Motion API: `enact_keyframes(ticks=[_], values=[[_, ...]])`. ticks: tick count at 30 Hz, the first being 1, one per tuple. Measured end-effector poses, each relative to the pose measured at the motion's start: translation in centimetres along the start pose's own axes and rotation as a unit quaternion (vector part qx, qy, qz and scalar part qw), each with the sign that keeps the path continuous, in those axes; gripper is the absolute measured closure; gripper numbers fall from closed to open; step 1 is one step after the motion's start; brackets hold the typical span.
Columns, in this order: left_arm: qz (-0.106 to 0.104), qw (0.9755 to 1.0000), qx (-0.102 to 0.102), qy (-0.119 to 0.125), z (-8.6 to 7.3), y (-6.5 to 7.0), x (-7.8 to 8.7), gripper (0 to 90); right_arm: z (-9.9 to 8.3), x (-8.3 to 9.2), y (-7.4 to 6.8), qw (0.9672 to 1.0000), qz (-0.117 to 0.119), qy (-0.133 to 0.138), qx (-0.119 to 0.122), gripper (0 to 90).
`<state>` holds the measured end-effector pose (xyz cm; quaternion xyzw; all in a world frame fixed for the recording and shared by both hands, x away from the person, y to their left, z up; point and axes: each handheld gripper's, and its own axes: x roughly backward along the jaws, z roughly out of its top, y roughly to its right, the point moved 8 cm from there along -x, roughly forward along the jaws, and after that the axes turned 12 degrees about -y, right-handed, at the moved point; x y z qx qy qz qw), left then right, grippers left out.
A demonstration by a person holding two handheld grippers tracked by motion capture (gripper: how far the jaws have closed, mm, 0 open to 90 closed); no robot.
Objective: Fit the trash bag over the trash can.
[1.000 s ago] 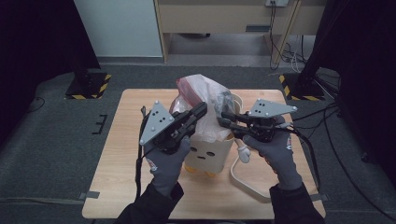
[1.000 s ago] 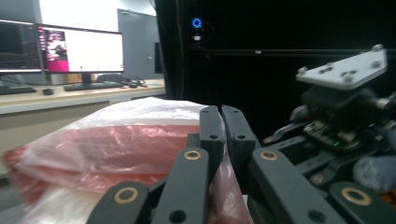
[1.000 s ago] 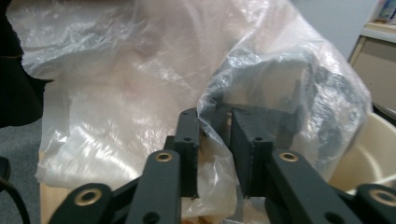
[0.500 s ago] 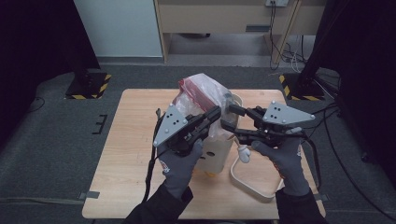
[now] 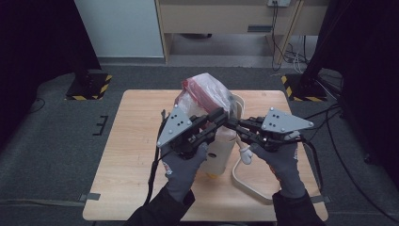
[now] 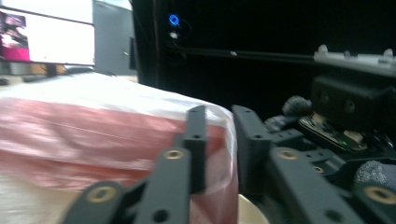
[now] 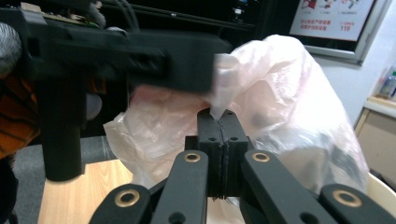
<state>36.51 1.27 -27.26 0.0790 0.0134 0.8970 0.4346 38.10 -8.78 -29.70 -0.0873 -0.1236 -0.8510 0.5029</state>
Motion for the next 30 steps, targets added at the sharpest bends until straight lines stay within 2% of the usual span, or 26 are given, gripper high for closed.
enact_keyframes(ticks=[2,5,6,7,9,11,20,21,25,30], values=[[0.013,0.9998,0.009,0.011,0.3,-1.0,1.0,69.7,-0.3,0.4,0.6,0.9998,-0.013,-0.002,-0.012,90.0],[0.047,0.9984,0.025,0.020,0.4,-3.4,2.6,62.6,-0.8,1.3,1.6,0.9989,-0.032,-0.001,-0.034,89.8],[0.047,0.9984,0.025,0.020,0.4,-3.4,2.6,61.3,-0.8,1.3,1.6,0.9989,-0.032,-0.001,-0.034,89.8],[0.056,0.9977,0.032,0.021,0.3,-4.1,3.0,61.3,-0.9,1.4,1.8,0.9987,-0.034,-0.001,-0.037,89.6],[0.060,0.9970,0.044,0.021,0.1,-4.9,3.3,59.7,-1.1,1.7,1.9,0.9986,-0.035,0.002,-0.039,89.2],[0.061,0.9967,0.053,0.012,-0.5,-5.3,3.2,58.5,-1.2,1.9,1.9,0.9985,-0.034,0.009,-0.042,88.9],[0.045,0.9972,0.060,-0.004,-1.3,-4.5,1.5,55.5,-0.7,2.7,1.7,0.9982,-0.024,0.039,-0.040,88.8],[0.037,0.9971,0.066,-0.002,-1.3,-4.2,1.1,55.2,-0.7,2.8,1.6,0.9982,-0.025,0.038,-0.038,88.8],[0.030,0.9962,0.081,0.003,-1.1,-4.2,0.5,54.2,-0.9,3.0,1.5,0.9984,-0.024,0.039,-0.033,88.8],[0.039,0.9961,0.079,-0.004,-1.3,-4.3,-0.2,55.4,-0.9,3.4,1.6,0.9978,-0.026,0.050,-0.035,88.8]])
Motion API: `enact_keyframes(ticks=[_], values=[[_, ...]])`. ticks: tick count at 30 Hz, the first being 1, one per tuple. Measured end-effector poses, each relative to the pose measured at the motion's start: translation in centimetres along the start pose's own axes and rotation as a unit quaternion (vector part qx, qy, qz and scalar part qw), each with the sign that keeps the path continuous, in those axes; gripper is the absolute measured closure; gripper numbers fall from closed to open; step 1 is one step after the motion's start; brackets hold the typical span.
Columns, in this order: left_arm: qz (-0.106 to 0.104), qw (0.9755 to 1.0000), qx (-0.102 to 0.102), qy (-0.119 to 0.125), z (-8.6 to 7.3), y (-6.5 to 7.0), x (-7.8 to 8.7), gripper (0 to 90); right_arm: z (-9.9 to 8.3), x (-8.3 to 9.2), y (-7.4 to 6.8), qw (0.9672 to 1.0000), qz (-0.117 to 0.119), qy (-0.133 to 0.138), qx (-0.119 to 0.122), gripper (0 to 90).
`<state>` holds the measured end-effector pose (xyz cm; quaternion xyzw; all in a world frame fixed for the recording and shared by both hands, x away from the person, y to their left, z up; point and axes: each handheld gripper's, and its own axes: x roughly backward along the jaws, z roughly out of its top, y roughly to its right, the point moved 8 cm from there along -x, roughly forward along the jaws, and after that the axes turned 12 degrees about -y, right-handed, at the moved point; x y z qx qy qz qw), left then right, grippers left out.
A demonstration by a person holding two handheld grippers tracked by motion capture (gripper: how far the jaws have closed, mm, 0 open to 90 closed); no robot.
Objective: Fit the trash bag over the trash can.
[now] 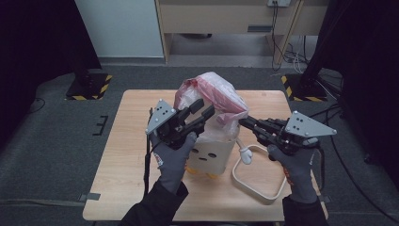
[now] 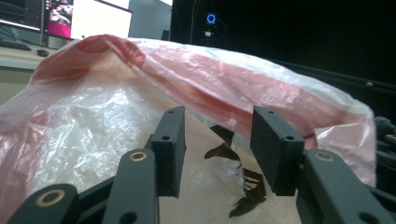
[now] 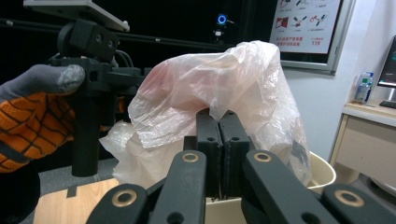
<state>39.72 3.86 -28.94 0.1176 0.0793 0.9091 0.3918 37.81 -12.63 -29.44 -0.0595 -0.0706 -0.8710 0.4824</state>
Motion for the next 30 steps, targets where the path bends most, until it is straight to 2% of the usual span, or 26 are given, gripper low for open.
enact_keyframes(ticks=[4,8,10,14,17,19,23,26,30], values=[[0.004,1.0000,-0.005,-0.006,-0.2,0.1,-0.3,55.7,0.1,0.2,0.0,1.0000,0.001,0.006,0.000,88.9],[-0.001,0.9999,0.000,-0.011,-0.3,0.2,-0.8,55.5,0.3,0.2,-0.2,0.9999,0.006,0.014,0.001,88.9],[-0.019,0.9998,0.008,0.002,-0.1,0.4,-0.9,55.3,0.2,0.2,-0.3,0.9999,0.009,0.010,0.003,88.9],[-0.035,0.9992,0.011,0.011,0.2,0.6,-0.8,55.0,-0.1,0.1,-0.3,0.9999,0.010,0.006,0.004,88.8],[-0.049,0.9987,0.012,0.011,0.3,0.6,-1.0,60.0,-0.2,0.1,-0.4,0.9999,0.012,0.003,0.004,88.8],[-0.064,0.9979,0.007,0.009,0.3,0.8,-1.1,69.4,-0.4,0.0,-0.4,0.9999,0.014,-0.001,0.005,88.5],[-0.073,0.9973,0.002,0.004,0.3,0.9,-1.0,82.6,-0.7,-0.1,-0.4,0.9998,0.017,-0.012,0.005,87.9],[-0.073,0.9974,-0.001,0.003,0.4,1.0,-0.9,89.8,-0.9,-0.2,-0.5,0.9997,0.019,-0.018,0.004,87.4],[-0.062,0.9980,-0.013,-0.001,0.4,1.0,-0.7,90.0,-1.1,-0.3,-0.5,0.9994,0.023,-0.027,0.005,85.2]])
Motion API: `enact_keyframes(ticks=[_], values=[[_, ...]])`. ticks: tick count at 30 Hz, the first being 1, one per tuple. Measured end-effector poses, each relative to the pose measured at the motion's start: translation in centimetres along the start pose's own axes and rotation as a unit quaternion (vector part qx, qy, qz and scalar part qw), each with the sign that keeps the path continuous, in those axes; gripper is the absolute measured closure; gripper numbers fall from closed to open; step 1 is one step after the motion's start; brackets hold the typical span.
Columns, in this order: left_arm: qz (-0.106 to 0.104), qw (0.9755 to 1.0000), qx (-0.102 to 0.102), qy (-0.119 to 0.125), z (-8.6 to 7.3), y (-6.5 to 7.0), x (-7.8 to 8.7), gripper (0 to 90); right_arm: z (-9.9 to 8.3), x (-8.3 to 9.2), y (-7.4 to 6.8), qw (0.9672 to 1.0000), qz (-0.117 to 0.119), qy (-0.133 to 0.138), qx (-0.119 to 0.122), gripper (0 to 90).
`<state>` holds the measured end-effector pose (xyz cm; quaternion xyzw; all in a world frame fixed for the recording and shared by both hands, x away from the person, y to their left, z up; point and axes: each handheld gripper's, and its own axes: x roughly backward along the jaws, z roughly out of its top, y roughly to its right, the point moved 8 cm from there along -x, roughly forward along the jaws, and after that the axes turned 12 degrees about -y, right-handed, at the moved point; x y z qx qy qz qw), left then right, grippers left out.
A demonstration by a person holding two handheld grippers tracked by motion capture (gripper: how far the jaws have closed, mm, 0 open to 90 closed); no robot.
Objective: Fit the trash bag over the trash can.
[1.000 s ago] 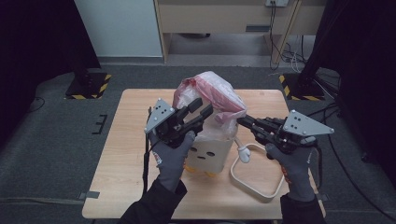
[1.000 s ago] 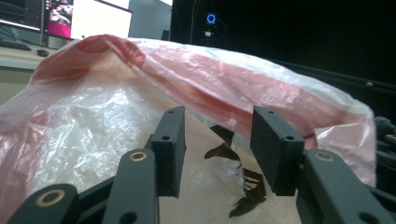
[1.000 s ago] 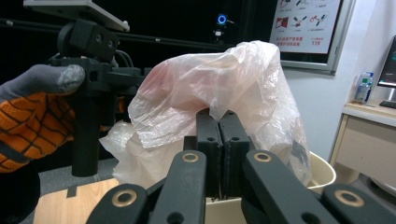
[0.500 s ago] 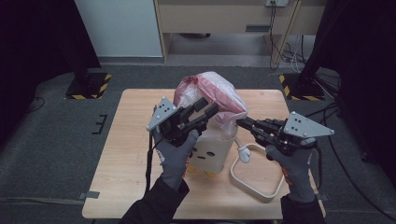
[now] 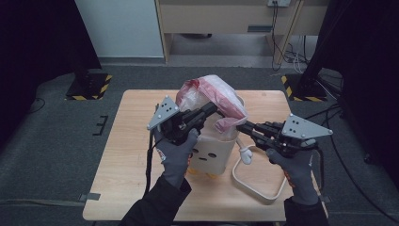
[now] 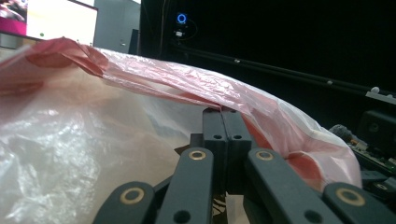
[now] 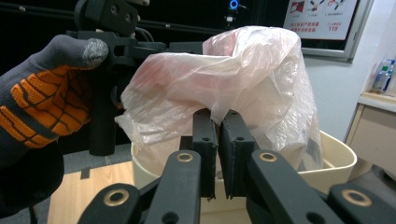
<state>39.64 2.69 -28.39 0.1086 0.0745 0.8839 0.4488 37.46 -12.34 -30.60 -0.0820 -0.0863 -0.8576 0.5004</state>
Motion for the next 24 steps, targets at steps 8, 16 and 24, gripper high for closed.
enact_keyframes(ticks=[8,16,24], values=[[0.053,0.9971,-0.051,-0.017,-0.3,0.2,1.0,90.0,0.8,0.8,0.6,0.9996,-0.011,0.019,-0.015,62.7],[0.090,0.9906,-0.097,-0.035,-1.0,0.6,1.7,90.0,3.7,1.8,1.0,0.9974,-0.030,0.063,-0.020,52.1],[0.076,0.9881,-0.123,-0.052,-1.9,2.2,0.7,90.0,4.7,-1.5,-1.2,0.9993,-0.022,0.001,0.030,57.9]])
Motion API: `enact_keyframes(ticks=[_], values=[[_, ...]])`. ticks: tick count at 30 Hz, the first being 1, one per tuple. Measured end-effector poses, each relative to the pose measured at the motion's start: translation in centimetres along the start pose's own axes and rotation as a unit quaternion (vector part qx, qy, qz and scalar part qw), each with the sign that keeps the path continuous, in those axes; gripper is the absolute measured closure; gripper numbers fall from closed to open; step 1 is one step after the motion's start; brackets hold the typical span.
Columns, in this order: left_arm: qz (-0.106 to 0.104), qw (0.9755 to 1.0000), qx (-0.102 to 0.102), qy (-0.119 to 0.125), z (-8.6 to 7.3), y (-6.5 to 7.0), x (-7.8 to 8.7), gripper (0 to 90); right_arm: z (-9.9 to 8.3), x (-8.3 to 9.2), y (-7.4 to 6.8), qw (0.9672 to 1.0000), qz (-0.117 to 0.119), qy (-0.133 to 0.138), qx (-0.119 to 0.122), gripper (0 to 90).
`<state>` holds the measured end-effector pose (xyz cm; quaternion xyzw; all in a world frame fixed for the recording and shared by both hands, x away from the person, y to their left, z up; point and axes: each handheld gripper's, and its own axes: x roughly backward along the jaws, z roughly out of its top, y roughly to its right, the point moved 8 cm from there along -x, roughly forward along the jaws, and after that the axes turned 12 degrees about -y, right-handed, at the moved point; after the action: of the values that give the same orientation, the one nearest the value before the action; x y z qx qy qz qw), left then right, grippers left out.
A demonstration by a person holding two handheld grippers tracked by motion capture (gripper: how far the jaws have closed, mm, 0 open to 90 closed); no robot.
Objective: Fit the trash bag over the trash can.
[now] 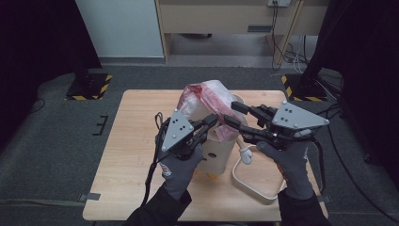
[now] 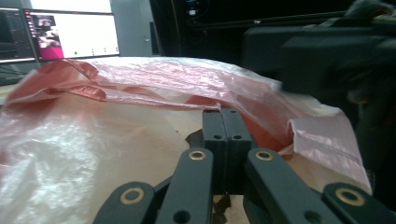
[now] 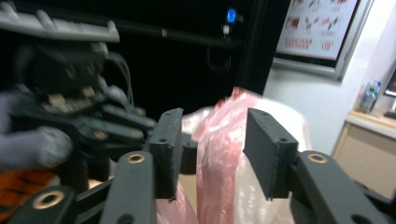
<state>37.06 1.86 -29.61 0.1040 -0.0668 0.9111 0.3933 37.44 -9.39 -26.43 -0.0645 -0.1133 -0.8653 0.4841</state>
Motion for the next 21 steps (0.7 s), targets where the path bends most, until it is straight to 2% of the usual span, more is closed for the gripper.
enact_keyframes(ticks=[2,4,8,10,11,12,13,17,19,20,21], values=[[-0.004,1.0000,0.000,0.003,0.0,0.1,0.1,90.0,-0.2,-0.3,0.0,0.9999,-0.003,-0.010,0.004,59.0],[-0.006,1.0000,-0.002,0.005,-0.1,0.2,0.4,90.0,-1.0,-0.9,0.3,0.9990,-0.015,-0.039,0.017,62.6],[-0.016,0.9998,-0.003,0.010,0.0,0.3,0.6,90.0,-1.3,-1.1,0.2,0.9991,-0.006,-0.040,0.016,68.3],[-0.019,0.9997,-0.004,0.012,0.0,0.5,0.8,90.0,-1.5,-1.2,-0.1,0.9989,0.001,-0.044,0.017,74.5],[-0.021,0.9996,-0.004,0.016,0.1,0.6,1.0,90.0,-1.5,-1.2,-0.2,0.9987,0.008,-0.048,0.014,82.9],[-0.021,0.9996,-0.004,0.016,0.1,0.6,1.0,90.0,-1.5,-1.2,-0.2,0.9987,0.008,-0.048,0.014,82.9],[-0.022,0.9996,-0.004,0.016,0.1,0.6,1.2,90.0,-1.6,-1.3,-0.2,0.9988,0.005,-0.047,0.012,89.1],[-0.024,0.9996,0.000,0.014,-0.2,0.4,1.6,90.0,-1.5,-1.1,0.0,0.9991,0.005,-0.041,0.002,90.0],[-0.033,0.9993,0.011,0.011,-0.6,0.2,2.1,90.0,-1.3,-0.7,0.3,0.9994,0.011,-0.022,-0.022,90.0],[-0.033,0.9993,0.011,0.011,-0.6,0.2,2.1,90.0,-1.3,-0.7,0.3,0.9994,0.011,-0.022,-0.022,90.0],[-0.033,0.9993,0.017,0.009,-1.0,-0.1,2.6,90.0,-1.3,-0.4,0.7,0.9993,0.004,-0.014,-0.035,90.0]])
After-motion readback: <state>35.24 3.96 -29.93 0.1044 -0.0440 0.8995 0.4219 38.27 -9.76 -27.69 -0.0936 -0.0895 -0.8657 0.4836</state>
